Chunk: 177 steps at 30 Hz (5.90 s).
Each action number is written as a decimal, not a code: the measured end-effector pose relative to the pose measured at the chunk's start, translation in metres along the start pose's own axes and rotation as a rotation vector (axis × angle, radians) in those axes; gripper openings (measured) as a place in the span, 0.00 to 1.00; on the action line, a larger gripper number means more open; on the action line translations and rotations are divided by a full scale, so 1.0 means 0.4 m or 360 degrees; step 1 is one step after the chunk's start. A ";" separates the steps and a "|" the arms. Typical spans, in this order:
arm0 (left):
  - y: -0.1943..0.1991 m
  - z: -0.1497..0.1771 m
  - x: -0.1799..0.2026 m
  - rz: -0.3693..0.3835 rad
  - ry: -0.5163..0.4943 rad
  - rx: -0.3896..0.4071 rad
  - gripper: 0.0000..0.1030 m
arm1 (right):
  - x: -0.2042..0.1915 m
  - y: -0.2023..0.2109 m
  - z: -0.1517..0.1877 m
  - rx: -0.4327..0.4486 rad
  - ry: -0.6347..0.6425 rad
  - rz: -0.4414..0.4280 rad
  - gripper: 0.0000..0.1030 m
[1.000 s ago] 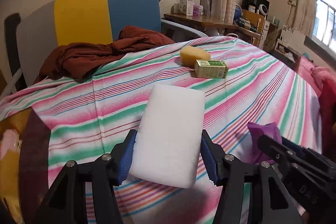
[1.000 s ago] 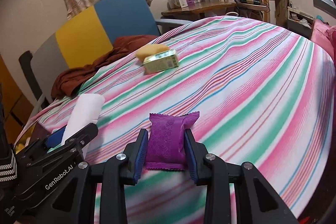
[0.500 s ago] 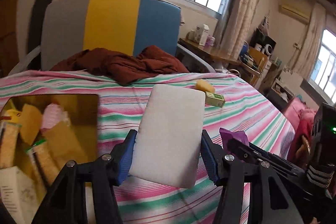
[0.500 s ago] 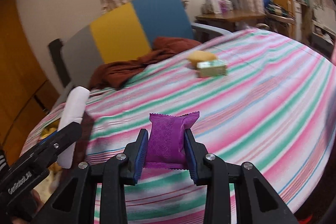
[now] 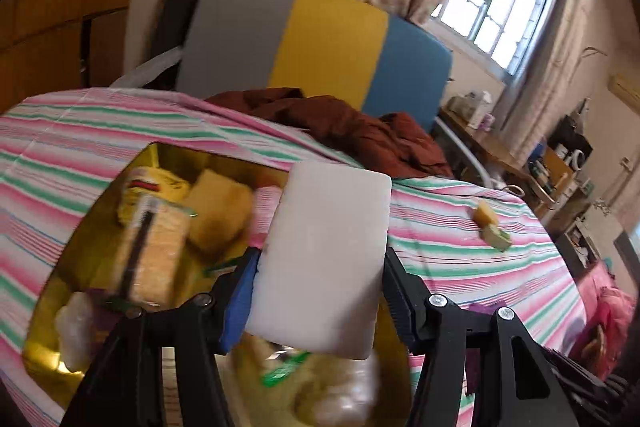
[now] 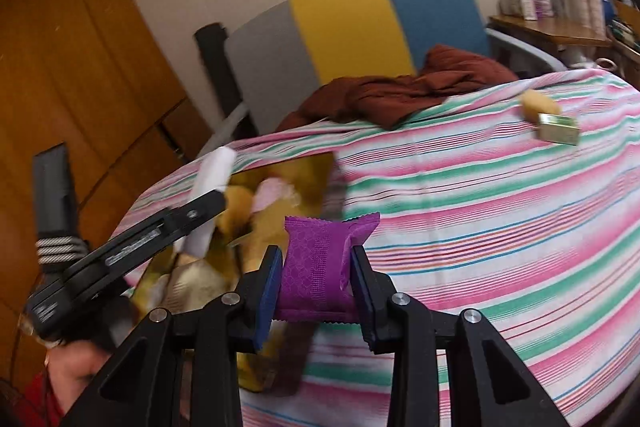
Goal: Organize objects
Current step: 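Carry the purple packet and white foam block over the gold tray and release both, then move both empty grippers back to the green box and yellow sponge, then grasp the green boxed bottle with the right gripper, then grasp the yellow sponge with the left gripper, then carry the green box and yellow sponge over the gold tray and release both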
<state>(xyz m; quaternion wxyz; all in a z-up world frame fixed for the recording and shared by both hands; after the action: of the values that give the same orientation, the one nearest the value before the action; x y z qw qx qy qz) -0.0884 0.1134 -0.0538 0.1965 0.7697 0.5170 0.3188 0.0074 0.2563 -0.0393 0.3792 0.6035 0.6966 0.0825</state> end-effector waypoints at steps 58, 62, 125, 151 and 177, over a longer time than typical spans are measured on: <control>0.038 0.004 0.113 -0.0110 -0.0020 -0.0078 1.00 | 0.163 -0.010 0.002 -0.0066 -0.0124 0.0254 0.37; 0.024 0.009 0.182 -0.0066 -0.0092 -0.0101 1.00 | 0.237 0.009 -0.024 -0.0041 -0.0130 0.0334 0.38; -0.239 0.113 0.566 0.0138 -0.0469 -0.0421 1.00 | 0.801 -0.114 -0.230 -0.0367 0.0042 0.0480 0.30; -0.811 0.040 1.073 0.0292 -0.1149 -0.0251 0.97 | 0.950 0.070 -0.162 0.0042 -0.0283 0.1033 0.30; -0.615 0.090 0.951 0.0262 -0.0982 0.0002 0.63 | 0.876 0.147 -0.124 0.0172 -0.0368 0.1169 0.30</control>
<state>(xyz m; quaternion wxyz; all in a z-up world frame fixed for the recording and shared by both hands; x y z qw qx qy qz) -0.1287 0.5602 -0.1258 0.3170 0.8695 0.3692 0.0849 0.0275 0.6051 -0.1211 0.3680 0.8371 0.3902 0.1074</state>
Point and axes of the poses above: each gripper's, at about its wrist camera, not at the fingertips, and y roughly against the way its jaws point, x to its right, z to its underside, the point moved 6 cm from there along -y, roughly the way its jaws point, and after that the axes turned 4 degrees about -z, right-handed, at the moved point
